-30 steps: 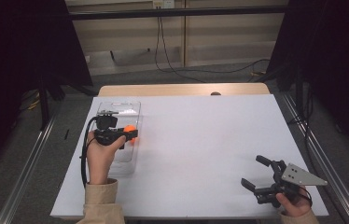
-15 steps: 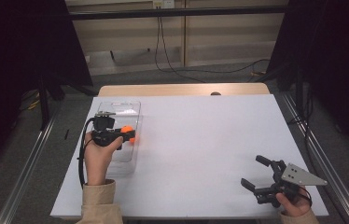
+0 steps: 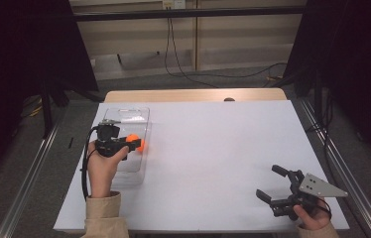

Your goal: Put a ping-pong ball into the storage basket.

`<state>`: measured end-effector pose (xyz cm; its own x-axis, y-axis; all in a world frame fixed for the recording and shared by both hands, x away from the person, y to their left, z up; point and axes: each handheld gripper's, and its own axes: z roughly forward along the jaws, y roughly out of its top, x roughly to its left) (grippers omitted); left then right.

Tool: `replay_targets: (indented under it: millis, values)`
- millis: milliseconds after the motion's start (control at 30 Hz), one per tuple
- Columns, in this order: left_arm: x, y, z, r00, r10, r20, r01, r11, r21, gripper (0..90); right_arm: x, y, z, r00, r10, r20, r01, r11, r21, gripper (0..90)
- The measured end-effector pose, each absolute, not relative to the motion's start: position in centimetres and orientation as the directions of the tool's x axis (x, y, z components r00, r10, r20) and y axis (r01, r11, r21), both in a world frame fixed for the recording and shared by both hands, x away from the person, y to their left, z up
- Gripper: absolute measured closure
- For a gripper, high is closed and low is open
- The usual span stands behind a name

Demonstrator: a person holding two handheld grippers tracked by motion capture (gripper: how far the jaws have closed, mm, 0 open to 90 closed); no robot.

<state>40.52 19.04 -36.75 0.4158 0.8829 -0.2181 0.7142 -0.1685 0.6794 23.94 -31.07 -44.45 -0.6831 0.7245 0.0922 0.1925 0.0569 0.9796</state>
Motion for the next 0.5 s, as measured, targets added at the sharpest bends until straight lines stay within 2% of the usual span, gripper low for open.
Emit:
replay_targets:
  millis: [500]
  values:
    - [40.47,20.12,-37.21,0.381,0.901,-0.205,0.715,-0.147,0.684,50.9,23.94,-31.05,-44.46,-0.683,0.725,0.091,0.192,0.058,0.980,1.8]
